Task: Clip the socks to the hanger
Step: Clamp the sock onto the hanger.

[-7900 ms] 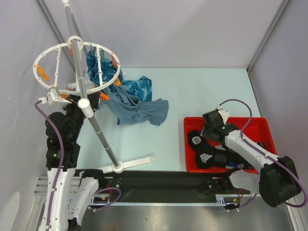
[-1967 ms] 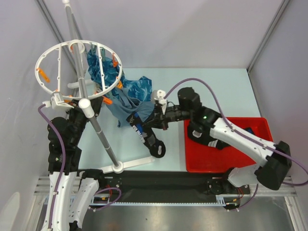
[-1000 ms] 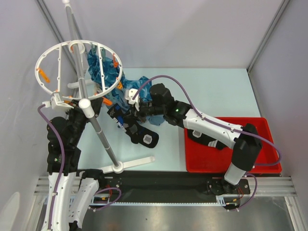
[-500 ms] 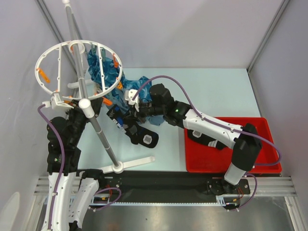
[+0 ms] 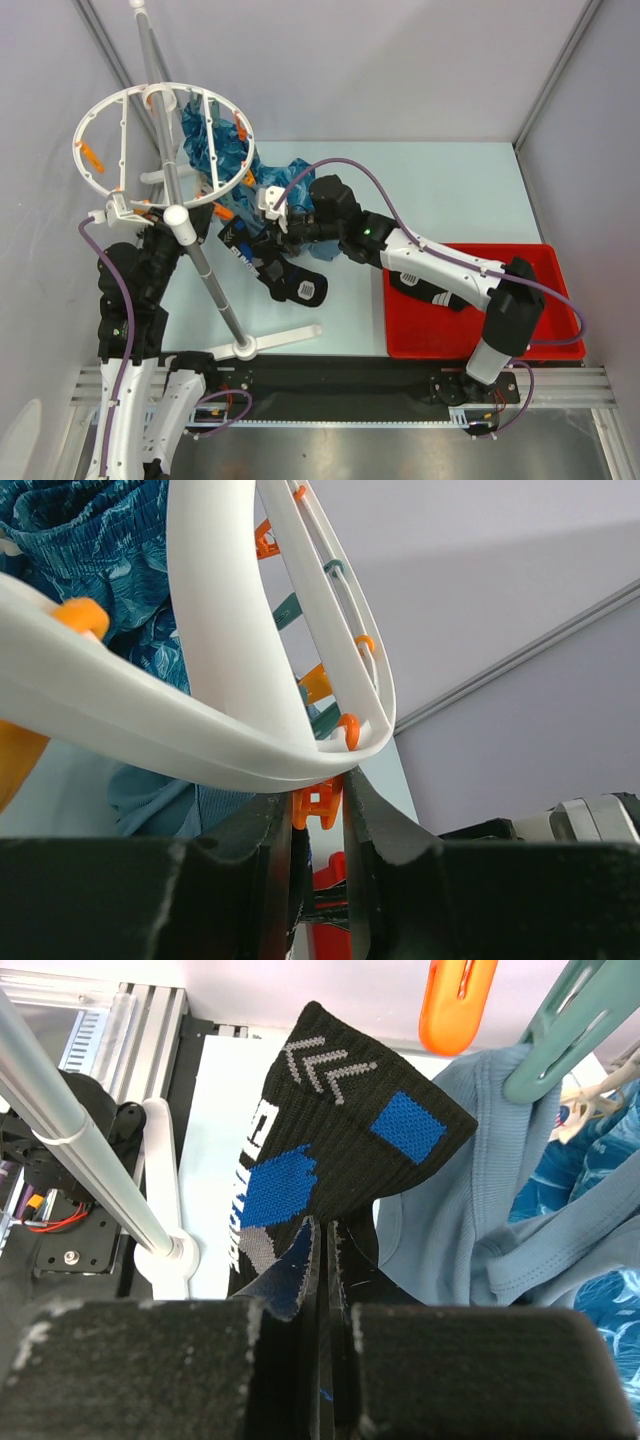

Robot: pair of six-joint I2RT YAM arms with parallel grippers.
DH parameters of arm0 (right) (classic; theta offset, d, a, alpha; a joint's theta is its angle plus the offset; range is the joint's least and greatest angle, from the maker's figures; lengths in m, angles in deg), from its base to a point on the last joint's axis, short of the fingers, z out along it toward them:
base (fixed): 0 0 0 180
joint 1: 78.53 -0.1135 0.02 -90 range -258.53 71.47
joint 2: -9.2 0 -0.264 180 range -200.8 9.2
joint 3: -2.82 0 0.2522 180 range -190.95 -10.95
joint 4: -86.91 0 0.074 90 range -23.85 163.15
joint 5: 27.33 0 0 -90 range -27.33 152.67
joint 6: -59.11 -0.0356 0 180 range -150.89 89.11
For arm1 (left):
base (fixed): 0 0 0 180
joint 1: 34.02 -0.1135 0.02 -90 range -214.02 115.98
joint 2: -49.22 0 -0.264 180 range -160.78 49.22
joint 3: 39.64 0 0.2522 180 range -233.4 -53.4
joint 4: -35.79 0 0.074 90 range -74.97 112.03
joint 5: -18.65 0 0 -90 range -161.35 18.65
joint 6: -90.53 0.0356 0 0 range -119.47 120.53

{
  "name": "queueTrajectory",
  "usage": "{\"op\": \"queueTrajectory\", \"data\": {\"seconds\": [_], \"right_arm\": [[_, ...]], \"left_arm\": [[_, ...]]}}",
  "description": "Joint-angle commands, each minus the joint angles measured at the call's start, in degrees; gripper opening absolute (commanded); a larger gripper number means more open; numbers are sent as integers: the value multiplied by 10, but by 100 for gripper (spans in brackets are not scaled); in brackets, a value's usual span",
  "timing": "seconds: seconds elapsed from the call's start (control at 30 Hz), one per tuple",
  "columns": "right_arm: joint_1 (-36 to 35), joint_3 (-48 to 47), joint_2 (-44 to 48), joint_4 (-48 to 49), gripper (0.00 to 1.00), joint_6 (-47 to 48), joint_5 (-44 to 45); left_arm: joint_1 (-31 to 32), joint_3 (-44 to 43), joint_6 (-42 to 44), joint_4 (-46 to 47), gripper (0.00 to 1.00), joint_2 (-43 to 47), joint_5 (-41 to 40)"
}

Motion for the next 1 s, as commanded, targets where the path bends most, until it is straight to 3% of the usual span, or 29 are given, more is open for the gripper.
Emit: {"op": "queueTrajectory", "data": {"seconds": [0.0,0.97], "right_arm": [[-3,-31,32,33,0,1,3],[-12,-90,-29,48,0,-10,7]], "left_arm": [[5,-11,-5,-27,0,2,24],[5,-9,-5,-28,0,7,33]]}}
